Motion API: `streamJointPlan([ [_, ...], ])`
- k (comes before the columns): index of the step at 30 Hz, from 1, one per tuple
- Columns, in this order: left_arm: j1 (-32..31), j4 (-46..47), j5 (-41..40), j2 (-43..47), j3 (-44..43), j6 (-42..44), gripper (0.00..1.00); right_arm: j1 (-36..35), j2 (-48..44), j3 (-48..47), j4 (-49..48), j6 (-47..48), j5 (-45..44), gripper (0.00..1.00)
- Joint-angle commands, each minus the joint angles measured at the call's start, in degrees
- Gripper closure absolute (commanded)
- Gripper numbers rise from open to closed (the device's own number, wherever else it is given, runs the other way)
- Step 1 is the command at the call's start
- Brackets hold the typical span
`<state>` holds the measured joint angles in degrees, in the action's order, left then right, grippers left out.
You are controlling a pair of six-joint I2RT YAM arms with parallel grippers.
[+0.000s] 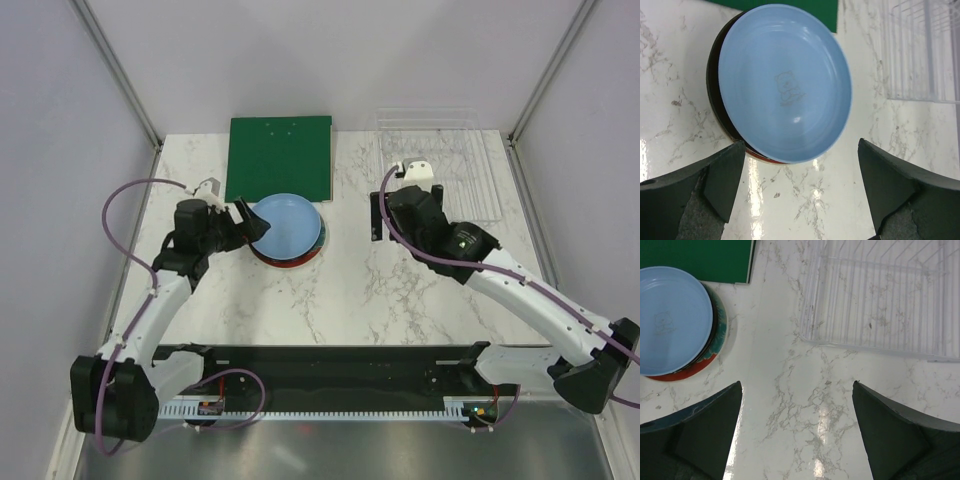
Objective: Unload the plates from the dish rack
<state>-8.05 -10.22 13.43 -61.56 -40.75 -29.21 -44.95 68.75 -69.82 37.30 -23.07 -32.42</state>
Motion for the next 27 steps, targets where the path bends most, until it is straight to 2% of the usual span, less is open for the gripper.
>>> streamJointPlan([
  [1,0.14,-1.73,5.11,7.32,-3.81,6.35,0.0,-0.05,-4.23,1.44,-0.74,2.59,-8.16,0.02],
  [4,0.06,-3.05,5.12,13.29,-4.42,8.99,0.0,-0.14,-5.91,3.55,-1.18,3.47,-12.64,0.02],
  [10,-0.03,-4.89,-0.68,23.22,-3.37,12.42,0.0,-0.14,-7.58,8.29,-2.84,4.7,-18.37,0.02],
  [14,-0.29,-8.15,-4.46,23.33,-4.77,15.23,0.0,-0.05,-8.11,10.14,-4.87,5.84,-25.73,0.02],
  [17,-0.56,-8.33,-5.52,24.12,-4.78,15.76,0.0,0.56,-7.67,10.49,-5.13,6.28,-27.86,0.02],
  [21,-0.82,-8.06,-6.93,25.09,-4.69,16.64,0.0,3.72,-7.49,10.93,-5.39,6.64,-24.02,0.02],
  [27,-0.82,-7.8,-4.29,24.03,-5.83,17.43,0.0,10.4,-9.51,12.16,-7.76,7.25,-17.07,0.02],
])
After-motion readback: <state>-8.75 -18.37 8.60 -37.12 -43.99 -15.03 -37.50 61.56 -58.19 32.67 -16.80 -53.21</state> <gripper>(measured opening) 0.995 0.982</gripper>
